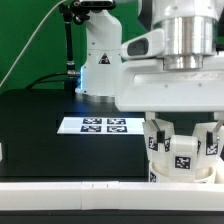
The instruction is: Assemble stool
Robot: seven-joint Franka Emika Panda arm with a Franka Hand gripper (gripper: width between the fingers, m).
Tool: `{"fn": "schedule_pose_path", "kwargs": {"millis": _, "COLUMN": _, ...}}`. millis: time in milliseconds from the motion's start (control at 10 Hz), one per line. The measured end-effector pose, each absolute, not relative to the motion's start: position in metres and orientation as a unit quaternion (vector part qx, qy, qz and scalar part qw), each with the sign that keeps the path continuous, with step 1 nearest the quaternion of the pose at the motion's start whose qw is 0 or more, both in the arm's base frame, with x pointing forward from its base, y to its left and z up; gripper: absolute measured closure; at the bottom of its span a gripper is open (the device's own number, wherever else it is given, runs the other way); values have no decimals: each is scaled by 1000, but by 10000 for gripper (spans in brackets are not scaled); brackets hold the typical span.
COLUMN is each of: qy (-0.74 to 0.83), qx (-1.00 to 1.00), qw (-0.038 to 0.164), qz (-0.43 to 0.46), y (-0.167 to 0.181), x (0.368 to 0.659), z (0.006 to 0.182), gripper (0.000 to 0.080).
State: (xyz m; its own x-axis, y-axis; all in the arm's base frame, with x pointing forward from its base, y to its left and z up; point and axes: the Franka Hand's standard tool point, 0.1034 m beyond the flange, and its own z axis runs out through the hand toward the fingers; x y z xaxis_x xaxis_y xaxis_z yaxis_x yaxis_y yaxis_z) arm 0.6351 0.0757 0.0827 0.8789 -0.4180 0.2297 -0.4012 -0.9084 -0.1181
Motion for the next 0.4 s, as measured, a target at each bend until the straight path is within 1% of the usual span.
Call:
{"fn": "schedule_pose_path", "kwargs": {"millis": 100, "qy": 207, "qx": -970, "qw": 37, "qz": -124, "y": 75, "x": 630, "z": 99, "gripper": 165}}
{"fn": "schedule_pose_path", "kwargs": {"millis": 200, "qy": 208, "qx": -970, "qw": 41, "qz": -120, "y": 75, "x": 625, "z": 111, "gripper": 165}}
{"fn": "schedule_pose_path", "kwargs": {"millis": 400, "qy": 207, "qx": -970, "qw": 40, "qz": -119, "y": 75, "x": 624, "z": 107, "gripper": 152}}
